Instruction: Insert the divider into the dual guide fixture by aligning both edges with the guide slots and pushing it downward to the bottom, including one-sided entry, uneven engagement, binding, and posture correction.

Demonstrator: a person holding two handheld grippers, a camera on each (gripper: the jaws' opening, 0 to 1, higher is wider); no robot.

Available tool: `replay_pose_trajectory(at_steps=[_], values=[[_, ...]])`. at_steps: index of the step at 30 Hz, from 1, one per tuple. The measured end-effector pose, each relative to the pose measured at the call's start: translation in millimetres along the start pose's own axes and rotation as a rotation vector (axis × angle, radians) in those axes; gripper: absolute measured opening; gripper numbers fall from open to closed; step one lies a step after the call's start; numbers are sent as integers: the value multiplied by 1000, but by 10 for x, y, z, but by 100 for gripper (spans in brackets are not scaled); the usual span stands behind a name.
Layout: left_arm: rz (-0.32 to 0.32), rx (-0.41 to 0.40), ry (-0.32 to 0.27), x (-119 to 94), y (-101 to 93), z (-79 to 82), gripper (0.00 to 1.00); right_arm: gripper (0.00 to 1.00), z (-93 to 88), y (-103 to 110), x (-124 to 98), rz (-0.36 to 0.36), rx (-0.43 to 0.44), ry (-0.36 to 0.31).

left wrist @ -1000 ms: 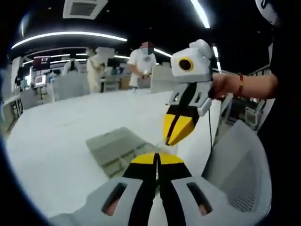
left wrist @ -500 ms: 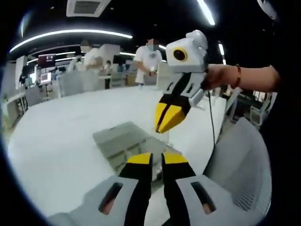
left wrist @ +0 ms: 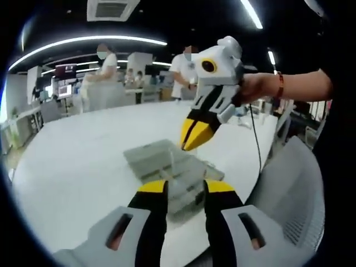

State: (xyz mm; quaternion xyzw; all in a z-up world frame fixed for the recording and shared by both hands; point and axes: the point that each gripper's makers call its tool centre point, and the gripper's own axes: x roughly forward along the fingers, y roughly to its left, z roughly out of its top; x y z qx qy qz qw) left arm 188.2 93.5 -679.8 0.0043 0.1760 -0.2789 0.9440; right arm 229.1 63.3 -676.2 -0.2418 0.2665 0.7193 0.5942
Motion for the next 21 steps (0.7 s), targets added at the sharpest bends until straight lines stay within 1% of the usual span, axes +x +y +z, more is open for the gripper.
replay_pose_trajectory(at_steps=[4,8,11,17,21], values=[[19,4,2,-24,15,-26,33,0,21,-35,49,-12,-16,-6],[25,-7,-11,-29,13,-20,43,0,38,-67,91,-24,-14,-21],[23,-21,-25,-43,-1,-3,46,0,33,-74,111,-26,-18,-22],[16,-29,-17,-41,-11,-44,55,0,27,-92,151,-23,-18,-30],[29,-47,-25,-43,10,-50,59,0,66,-126,181,-26,-7,-64]])
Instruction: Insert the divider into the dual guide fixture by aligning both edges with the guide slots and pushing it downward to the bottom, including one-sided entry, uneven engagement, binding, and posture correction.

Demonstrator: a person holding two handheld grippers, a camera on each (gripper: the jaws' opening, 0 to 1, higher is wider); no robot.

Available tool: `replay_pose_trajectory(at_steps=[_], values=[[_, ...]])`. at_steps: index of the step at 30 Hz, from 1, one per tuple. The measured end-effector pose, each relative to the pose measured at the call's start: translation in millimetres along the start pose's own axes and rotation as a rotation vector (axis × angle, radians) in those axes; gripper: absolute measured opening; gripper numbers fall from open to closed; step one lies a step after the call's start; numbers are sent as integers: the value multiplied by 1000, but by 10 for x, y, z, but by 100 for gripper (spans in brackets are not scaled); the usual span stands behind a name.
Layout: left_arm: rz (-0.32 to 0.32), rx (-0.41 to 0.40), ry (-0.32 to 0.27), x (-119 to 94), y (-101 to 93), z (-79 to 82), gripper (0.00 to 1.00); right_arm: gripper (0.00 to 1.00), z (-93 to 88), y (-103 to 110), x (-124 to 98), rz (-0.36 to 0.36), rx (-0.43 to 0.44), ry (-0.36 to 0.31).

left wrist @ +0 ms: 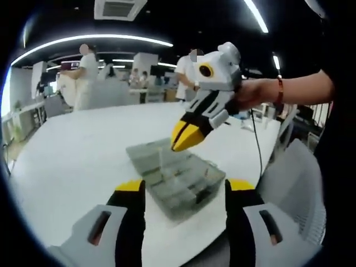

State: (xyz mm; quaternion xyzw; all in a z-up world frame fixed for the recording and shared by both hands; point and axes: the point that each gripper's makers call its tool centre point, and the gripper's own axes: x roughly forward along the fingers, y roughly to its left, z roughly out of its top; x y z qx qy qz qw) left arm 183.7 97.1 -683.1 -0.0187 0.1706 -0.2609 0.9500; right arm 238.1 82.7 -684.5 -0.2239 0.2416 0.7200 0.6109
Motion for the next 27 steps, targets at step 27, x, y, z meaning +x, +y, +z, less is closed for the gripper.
replay_pose_trajectory(at_steps=[27], values=[[43,-76,-34,-32,83,28,78,0,-169,-59,222,31,11,-15]])
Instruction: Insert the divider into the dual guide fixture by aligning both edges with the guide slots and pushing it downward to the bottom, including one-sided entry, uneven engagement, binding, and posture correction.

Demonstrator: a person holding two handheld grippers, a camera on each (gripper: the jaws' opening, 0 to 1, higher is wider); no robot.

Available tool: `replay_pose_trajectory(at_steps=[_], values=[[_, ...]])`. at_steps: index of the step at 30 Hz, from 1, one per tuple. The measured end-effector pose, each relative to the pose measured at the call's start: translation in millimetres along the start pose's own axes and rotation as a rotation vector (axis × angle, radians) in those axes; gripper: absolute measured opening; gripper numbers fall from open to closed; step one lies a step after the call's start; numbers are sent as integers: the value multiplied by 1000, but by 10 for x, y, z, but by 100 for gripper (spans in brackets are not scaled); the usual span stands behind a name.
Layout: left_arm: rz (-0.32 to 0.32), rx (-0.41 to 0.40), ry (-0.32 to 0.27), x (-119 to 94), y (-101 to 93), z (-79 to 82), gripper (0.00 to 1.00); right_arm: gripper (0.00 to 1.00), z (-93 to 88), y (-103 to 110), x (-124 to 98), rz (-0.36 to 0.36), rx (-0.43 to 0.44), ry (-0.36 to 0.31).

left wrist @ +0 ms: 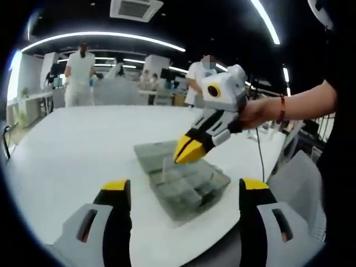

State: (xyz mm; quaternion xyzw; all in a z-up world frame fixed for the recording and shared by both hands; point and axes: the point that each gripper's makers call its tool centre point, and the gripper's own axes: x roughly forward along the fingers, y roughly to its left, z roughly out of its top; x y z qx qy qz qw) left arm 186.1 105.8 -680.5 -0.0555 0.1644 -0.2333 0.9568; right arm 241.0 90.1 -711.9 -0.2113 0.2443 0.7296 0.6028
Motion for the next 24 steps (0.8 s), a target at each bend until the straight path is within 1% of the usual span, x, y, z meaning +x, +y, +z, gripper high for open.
replay_pose_trajectory(at_steps=[1,5,7,24], values=[[-1,2,2,-3,16,-12,78,0,-19,-10,7,-4,-6,8],[0,-3,2,-8,29,-31,77,0,-25,-14,24,0,4,5],[-1,-6,3,-14,33,-43,77,0,-59,-14,41,1,-6,24],[1,-7,7,-24,32,-50,76,0,-92,-61,53,-12,-14,37]])
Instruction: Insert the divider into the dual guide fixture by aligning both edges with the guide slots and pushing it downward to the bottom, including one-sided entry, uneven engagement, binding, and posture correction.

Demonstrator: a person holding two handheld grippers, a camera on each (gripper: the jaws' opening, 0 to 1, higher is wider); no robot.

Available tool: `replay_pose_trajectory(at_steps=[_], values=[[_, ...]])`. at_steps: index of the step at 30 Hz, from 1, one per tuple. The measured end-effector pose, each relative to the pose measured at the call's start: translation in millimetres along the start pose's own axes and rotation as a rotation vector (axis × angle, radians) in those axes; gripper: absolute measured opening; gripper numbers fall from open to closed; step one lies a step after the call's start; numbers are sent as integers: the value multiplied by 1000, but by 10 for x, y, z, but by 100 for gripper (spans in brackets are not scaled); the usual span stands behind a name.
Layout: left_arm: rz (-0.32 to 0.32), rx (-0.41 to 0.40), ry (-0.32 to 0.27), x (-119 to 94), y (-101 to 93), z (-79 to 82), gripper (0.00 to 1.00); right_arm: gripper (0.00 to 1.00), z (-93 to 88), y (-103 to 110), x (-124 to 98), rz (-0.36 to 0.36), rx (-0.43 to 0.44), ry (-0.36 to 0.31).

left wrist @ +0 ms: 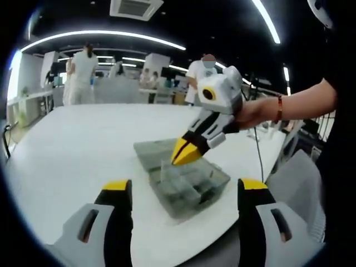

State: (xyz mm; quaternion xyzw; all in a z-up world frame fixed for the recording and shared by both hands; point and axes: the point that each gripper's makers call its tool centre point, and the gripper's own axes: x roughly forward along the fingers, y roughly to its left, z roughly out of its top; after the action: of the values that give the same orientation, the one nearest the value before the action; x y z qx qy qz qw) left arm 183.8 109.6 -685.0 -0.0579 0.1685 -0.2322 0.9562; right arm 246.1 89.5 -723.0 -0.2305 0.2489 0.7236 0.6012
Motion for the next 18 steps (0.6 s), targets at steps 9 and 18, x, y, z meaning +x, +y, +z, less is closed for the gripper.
replay_pose_trajectory(at_steps=[9,18], values=[[-1,3,8,12,-18,-3,75,0,15,32,30,11,9,-18],[1,0,8,3,-42,4,75,0,20,21,54,17,-1,-20]])
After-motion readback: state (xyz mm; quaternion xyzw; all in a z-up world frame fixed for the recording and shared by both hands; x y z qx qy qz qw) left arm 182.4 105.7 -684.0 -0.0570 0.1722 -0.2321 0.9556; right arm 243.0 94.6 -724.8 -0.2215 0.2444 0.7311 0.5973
